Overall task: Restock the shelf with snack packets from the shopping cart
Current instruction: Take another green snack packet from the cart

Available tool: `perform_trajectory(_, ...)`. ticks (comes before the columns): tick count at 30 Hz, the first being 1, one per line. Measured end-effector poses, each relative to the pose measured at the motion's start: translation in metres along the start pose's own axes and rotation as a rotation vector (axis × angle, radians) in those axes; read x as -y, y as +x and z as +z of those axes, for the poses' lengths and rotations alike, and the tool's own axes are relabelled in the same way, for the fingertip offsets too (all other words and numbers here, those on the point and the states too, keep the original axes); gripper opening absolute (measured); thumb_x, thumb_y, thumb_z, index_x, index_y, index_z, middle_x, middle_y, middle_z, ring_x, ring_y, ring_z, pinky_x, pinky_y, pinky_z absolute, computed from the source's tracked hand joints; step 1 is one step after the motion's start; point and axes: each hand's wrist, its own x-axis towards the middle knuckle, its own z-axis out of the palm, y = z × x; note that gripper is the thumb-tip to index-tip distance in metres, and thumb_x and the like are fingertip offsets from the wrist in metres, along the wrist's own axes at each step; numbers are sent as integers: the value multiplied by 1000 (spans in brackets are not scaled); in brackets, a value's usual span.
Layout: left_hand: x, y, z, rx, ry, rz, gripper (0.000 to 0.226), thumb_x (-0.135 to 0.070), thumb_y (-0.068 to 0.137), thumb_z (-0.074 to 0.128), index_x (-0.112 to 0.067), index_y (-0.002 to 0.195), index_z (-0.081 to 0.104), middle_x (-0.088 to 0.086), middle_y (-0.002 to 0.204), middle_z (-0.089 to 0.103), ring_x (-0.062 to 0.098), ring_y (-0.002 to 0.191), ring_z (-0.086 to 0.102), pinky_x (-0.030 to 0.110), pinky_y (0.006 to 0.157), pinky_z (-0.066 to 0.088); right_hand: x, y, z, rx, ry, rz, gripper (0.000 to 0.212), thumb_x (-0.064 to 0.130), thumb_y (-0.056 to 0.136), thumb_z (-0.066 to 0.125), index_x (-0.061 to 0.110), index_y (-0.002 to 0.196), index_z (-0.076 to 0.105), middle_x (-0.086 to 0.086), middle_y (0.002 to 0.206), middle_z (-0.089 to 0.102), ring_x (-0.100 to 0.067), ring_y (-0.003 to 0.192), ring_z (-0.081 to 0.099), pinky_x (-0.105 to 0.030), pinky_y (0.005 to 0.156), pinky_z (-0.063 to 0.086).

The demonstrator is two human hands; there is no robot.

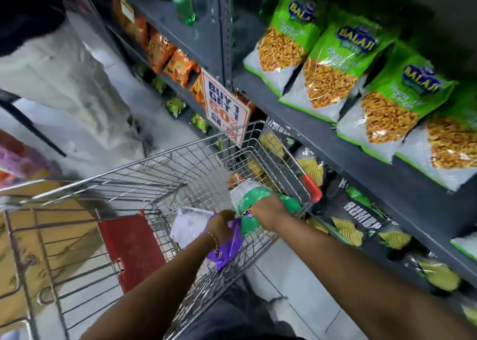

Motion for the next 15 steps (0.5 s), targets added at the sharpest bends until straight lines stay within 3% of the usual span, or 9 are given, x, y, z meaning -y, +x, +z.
perform_trajectory(2, -4, 4, -6, -2, -37, -10, 64, -20, 70, 45, 5, 129, 52, 20, 135, 56, 29, 125, 54, 31, 107, 39, 0, 2, 3, -31, -37, 18, 23, 8, 90, 51, 11, 104, 68, -8, 107, 73, -28, 103, 66, -43, 101, 36)
perform_trajectory(5, 1, 13, -7, -60, -102, -12, 60, 5, 73, 63, 8, 130, 47, 24, 134, 55, 34, 125, 53, 34, 107, 39, -3, 4, 4, -85, -26, 19, 23, 7, 88, 53, 11, 104, 69, -9, 103, 74, -29, 99, 69, -39, 92, 46)
perform_trajectory(8, -4, 12, -9, -117, -184, 44, 77, 1, 65, 78, 1, 134, 43, 17, 126, 60, 28, 118, 57, 19, 97, 38, -11, 0, -14, -196, 74, 19, 32, 0, 80, 59, 15, 108, 66, -8, 103, 73, -27, 99, 68, -39, 91, 50)
perform_trajectory(10, -18, 4, -18, -132, -257, 77, 85, -1, 61, 85, -3, 135, 41, 3, 117, 60, 16, 107, 59, 4, 85, 37, -13, -7, -33, -356, 156, 40, 35, -1, 80, 59, 17, 109, 67, -4, 106, 73, -24, 100, 66, -38, 95, 47)
perform_trajectory(12, -30, -4, -27, -189, -337, 134, 74, -2, 58, 88, -5, 122, 50, -8, 103, 60, 4, 90, 59, -5, 73, 37, -15, -17, -54, -566, 260, 49, 38, -3, 79, 60, 21, 106, 71, 2, 102, 74, -19, 95, 67, -39, 98, 44)
perform_trajectory(13, -38, -11, -34, -205, -382, 152, 69, -4, 55, 90, -5, 114, 54, -8, 100, 63, 6, 86, 62, -2, 73, 41, -16, -25, -66, -667, 302, 59, 41, -6, 77, 61, 23, 104, 72, 3, 99, 75, -17, 92, 68, -39, 97, 43)
perform_trajectory(15, -51, -24, -49, -228, -434, 202, 78, -11, 47, 95, -4, 114, 55, 4, 105, 72, 23, 96, 69, 21, 86, 55, -20, -47, -93, -848, 353, 80, 50, -12, 68, 62, 23, 102, 74, 5, 95, 76, -16, 88, 69, -37, 90, 42)
